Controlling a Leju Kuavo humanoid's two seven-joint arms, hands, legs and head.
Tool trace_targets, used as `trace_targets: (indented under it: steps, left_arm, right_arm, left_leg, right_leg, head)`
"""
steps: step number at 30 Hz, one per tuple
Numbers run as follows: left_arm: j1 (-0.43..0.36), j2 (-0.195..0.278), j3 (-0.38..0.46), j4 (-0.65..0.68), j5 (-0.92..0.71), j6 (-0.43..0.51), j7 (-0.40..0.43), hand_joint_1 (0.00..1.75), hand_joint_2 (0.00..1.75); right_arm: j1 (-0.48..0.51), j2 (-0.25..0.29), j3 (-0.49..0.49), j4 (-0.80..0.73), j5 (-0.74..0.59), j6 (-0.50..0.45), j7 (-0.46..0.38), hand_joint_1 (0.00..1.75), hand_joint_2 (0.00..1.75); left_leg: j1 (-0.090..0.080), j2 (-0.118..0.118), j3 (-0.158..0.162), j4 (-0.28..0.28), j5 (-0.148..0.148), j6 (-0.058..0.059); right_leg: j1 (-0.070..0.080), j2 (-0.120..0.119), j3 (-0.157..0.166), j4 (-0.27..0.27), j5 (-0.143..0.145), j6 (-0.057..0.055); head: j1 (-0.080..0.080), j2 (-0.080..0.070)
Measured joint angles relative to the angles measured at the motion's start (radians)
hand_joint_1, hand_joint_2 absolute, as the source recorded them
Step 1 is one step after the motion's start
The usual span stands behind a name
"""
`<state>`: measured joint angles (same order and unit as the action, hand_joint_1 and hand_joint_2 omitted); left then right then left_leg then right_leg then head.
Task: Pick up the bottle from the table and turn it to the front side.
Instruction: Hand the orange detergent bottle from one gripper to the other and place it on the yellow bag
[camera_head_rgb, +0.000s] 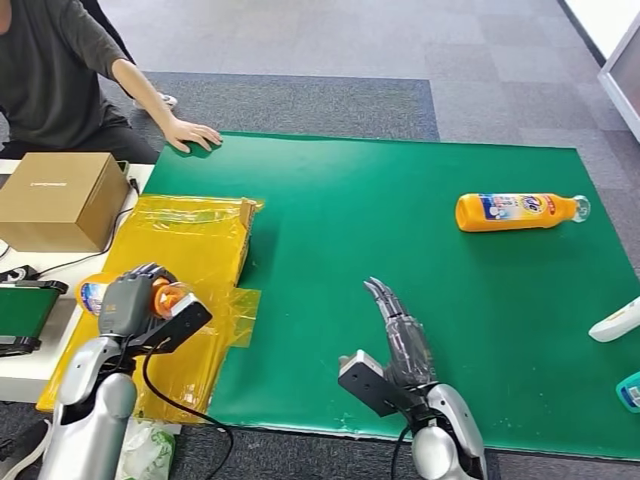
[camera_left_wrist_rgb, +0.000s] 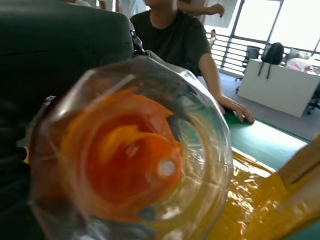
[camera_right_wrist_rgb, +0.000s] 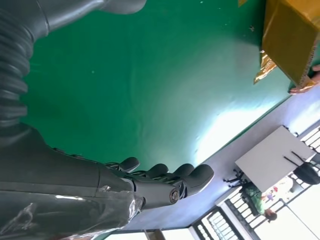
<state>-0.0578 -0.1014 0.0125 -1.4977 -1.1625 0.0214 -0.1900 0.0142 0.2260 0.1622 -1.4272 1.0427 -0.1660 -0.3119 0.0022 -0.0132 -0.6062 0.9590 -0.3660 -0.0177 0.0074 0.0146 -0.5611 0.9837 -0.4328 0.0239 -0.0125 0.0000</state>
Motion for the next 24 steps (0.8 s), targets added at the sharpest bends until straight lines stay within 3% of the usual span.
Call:
trace_targets:
  steps: [1,4,8,14,20,24]
  left_arm:
    - [-0.017,0.005,-0.006,0.031,-0.001,-0.002,-0.016,0.17,1.75]
    - [-0.053,0.028,-0.036,0.131,0.018,-0.017,-0.068,0.00,1.75]
    - [-0.089,0.062,-0.081,0.239,0.061,-0.035,-0.106,0.00,1.75]
    - [-0.125,0.098,-0.141,0.331,0.105,-0.054,-0.081,0.00,1.75]
    - [-0.127,0.114,-0.166,0.342,0.149,-0.053,-0.051,0.00,1.75]
    - [-0.080,0.106,-0.156,0.288,0.209,-0.015,-0.079,0.00,1.75]
  right_arm:
    - [-0.007,0.001,0.001,0.007,-0.006,0.001,-0.005,0.00,1.75]
    - [-0.030,0.004,0.006,0.042,-0.026,0.002,-0.022,0.00,1.75]
    - [-0.057,0.005,0.019,0.091,-0.049,-0.002,-0.036,0.00,1.75]
    - [-0.081,0.005,0.035,0.137,-0.068,-0.004,-0.039,0.00,1.75]
    - [-0.085,0.005,0.040,0.154,-0.080,-0.004,-0.032,0.00,1.75]
    - [-0.075,0.005,0.040,0.153,-0.083,-0.015,-0.019,0.00,1.75]
  left_leg:
    - [0.000,0.000,0.000,0.000,0.000,0.000]
    - [0.000,0.000,0.000,0.000,0.001,-0.001]
    - [0.000,0.000,0.000,0.000,0.001,-0.002]
    - [0.000,0.000,-0.001,0.000,0.001,-0.002]
    - [0.000,0.000,-0.001,0.000,0.000,-0.002]
    - [0.000,0.000,-0.001,0.000,0.000,-0.003]
  right_leg:
    - [0.000,0.000,0.000,0.000,0.000,0.000]
    - [0.000,0.000,-0.001,0.002,0.001,-0.002]
    - [0.000,0.000,-0.001,0.002,0.001,-0.002]
    - [0.000,0.000,-0.001,0.002,0.000,-0.002]
    - [0.000,0.000,-0.001,0.003,-0.002,-0.003]
    - [0.000,0.000,-0.002,0.003,-0.002,-0.003]
  head:
    - [0.000,0.000]
    - [0.000,0.000]
    - [0.000,0.000]
    - [0.000,0.000]
    - [0.000,0.000]
    - [0.000,0.000]
